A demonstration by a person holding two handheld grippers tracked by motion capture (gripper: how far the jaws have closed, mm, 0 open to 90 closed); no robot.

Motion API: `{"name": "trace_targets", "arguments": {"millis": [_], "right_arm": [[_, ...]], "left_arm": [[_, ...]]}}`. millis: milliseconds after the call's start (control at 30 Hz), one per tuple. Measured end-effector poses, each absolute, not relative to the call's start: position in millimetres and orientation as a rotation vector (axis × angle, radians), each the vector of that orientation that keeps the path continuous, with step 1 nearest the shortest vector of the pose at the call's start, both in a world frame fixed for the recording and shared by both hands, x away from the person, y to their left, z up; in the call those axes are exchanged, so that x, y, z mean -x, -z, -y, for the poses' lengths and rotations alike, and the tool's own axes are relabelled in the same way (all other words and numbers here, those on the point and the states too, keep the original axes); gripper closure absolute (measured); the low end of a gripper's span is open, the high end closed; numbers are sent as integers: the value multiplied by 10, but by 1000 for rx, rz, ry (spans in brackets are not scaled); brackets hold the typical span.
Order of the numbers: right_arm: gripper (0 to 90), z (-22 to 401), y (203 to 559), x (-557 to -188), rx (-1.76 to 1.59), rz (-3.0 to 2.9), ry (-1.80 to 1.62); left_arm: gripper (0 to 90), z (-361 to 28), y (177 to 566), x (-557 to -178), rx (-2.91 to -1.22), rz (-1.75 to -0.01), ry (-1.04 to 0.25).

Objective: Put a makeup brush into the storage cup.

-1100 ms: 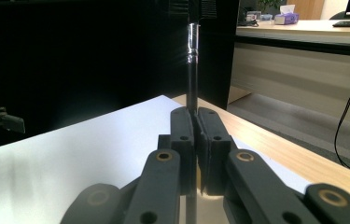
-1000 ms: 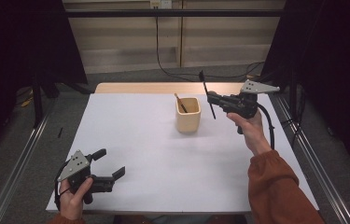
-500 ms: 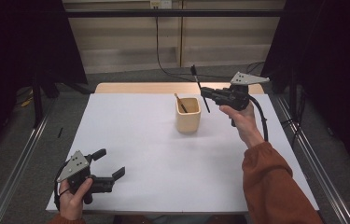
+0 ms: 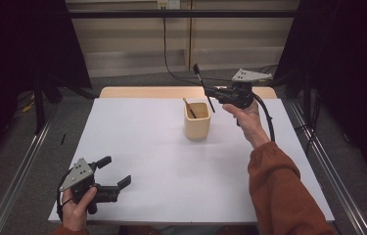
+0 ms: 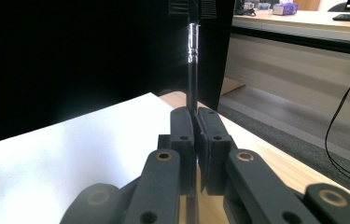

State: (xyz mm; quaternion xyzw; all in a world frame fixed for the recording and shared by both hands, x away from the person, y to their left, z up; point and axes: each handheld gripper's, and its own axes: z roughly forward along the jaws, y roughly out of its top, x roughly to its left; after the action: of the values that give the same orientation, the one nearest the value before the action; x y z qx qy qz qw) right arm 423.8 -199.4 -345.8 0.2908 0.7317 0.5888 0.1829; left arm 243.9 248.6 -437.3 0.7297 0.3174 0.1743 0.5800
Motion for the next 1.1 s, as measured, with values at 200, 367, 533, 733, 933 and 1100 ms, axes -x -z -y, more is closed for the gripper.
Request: {"name": "trace_targets", "arguments": {"millis": [200,367,533,733,933,1100], "right_arm": [[861,1907,3539,-4303,-833,-2073,-1666],[861,1861,3549,-4351,-838,-2080,-1661],[861,1793,3525,-4383,-828,-2081,-1662],[861,1761,3580,-4429,-841,-2091,-1651],[861,1746,3625,-4453,-847,-2092,-1647],[861,1735,3685,-4460,-848,-2095,-1656]], "left_arm": [[19,-2484,4371,-2439,-1714,-737,-407],[19,-2485,4371,-2439,-1718,-736,-406],[19,-2488,4372,-2441,-1715,-736,-406],[19,-2492,4371,-2441,-1715,-735,-406],[19,-2492,4371,-2439,-1715,-737,-406],[19,-2493,4373,-2439,-1711,-738,-408]]}}
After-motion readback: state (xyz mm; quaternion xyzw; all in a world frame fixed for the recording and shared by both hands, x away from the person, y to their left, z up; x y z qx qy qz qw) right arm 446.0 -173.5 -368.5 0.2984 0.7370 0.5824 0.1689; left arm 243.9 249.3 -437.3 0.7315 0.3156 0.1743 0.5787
